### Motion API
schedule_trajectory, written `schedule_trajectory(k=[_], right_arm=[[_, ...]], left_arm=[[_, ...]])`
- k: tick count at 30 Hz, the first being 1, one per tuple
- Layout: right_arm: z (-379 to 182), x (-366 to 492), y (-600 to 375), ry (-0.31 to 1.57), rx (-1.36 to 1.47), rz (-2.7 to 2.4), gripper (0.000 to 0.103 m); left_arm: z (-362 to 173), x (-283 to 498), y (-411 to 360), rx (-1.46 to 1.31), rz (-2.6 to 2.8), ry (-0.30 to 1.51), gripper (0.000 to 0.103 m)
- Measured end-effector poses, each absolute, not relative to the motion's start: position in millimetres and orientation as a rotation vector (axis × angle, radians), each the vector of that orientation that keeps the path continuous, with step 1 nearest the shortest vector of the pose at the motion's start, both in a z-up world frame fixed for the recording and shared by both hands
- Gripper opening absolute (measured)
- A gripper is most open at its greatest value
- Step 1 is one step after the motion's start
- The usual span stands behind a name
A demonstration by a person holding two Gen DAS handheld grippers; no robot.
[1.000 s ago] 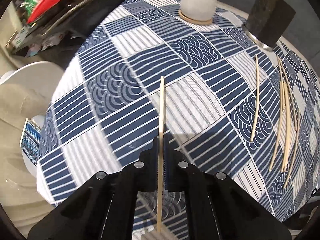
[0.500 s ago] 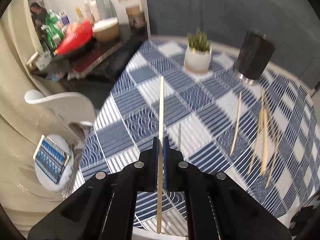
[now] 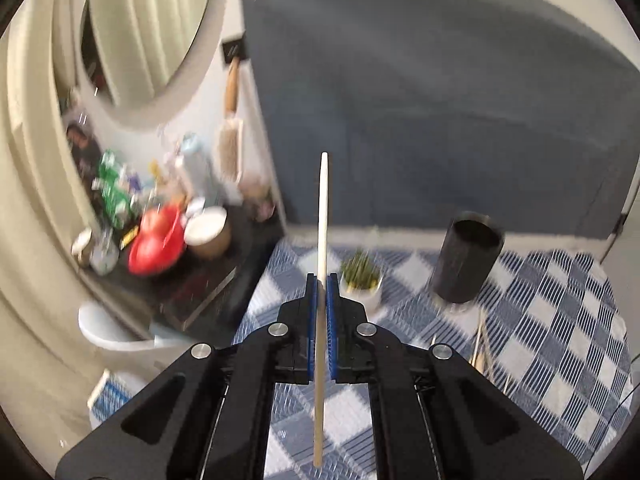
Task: Organize utensils
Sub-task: 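Lift the held sticks with both grippers and carry them over the black cup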
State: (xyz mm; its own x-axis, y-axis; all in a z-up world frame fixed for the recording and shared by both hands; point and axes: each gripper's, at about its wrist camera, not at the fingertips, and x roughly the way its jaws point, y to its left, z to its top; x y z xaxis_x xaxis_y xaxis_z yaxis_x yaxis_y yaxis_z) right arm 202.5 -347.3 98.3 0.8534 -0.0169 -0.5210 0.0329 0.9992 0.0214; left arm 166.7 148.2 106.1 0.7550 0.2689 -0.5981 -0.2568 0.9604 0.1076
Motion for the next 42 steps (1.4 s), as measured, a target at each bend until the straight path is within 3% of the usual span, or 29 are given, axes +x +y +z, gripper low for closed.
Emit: schedule_trajectory(k=[7, 13, 28, 42], right_arm=[[140, 250, -324, 0.438, 0.031, 0.1, 0.005], [149, 297, -288, 0.349, 0.033, 0.251, 0.005], [95, 399, -188, 0.323, 0.097, 0.675, 0.005], [38, 462, -137, 0.366, 0.178, 0.847, 0.005]], left_arm=[[140, 224, 107, 0.04, 0.23, 0.575, 0.005], [138, 270, 69, 0.057, 0.168, 0.51, 0.005], [86, 373, 39, -0.069, 0.02, 0.481, 0.005], [32, 423, 46, -0.177, -0.091, 0.477, 0.005]])
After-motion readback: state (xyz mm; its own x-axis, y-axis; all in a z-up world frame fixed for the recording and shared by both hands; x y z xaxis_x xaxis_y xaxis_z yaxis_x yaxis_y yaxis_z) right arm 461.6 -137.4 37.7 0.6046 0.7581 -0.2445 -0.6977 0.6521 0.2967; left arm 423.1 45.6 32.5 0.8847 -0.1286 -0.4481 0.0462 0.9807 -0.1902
